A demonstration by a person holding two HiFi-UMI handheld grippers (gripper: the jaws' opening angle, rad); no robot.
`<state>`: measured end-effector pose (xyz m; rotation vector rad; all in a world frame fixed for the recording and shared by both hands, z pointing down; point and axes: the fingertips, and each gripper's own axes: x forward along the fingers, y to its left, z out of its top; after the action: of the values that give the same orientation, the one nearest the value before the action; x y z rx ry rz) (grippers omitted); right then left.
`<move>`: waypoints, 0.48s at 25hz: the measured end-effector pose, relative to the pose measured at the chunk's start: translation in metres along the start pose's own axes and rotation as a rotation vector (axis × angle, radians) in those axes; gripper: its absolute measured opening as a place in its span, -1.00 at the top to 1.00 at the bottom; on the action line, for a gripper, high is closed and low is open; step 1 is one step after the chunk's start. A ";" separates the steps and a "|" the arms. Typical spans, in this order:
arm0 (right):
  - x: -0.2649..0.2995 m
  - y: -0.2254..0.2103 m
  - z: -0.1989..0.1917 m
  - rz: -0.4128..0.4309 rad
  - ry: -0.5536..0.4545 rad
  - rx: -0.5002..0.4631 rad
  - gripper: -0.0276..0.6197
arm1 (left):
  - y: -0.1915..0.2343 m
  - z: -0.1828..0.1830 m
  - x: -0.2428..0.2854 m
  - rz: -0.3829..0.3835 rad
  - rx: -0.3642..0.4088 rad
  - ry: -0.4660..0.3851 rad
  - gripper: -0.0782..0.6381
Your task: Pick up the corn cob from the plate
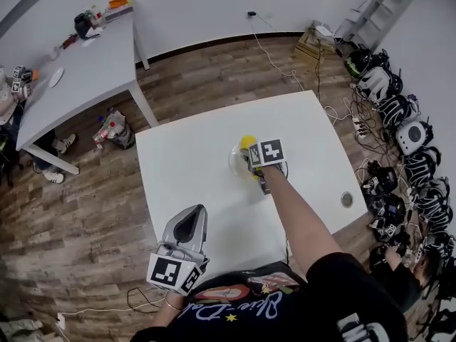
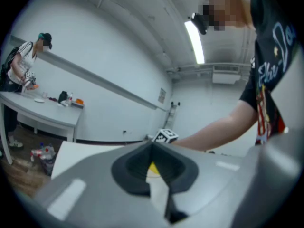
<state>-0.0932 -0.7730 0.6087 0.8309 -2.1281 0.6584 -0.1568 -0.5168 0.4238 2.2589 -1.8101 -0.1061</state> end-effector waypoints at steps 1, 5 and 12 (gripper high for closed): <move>0.003 0.000 0.000 -0.004 0.024 -0.009 0.12 | 0.002 0.000 -0.001 0.006 -0.004 0.002 0.82; 0.015 0.003 -0.007 -0.053 0.129 -0.124 0.11 | 0.010 -0.004 -0.006 0.037 -0.015 0.013 0.82; 0.017 0.003 -0.007 -0.052 0.122 -0.194 0.12 | 0.021 -0.005 -0.013 0.080 -0.025 0.019 0.82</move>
<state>-0.1010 -0.7725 0.6254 0.7195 -2.0160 0.4552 -0.1786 -0.5080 0.4325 2.1602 -1.8759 -0.0913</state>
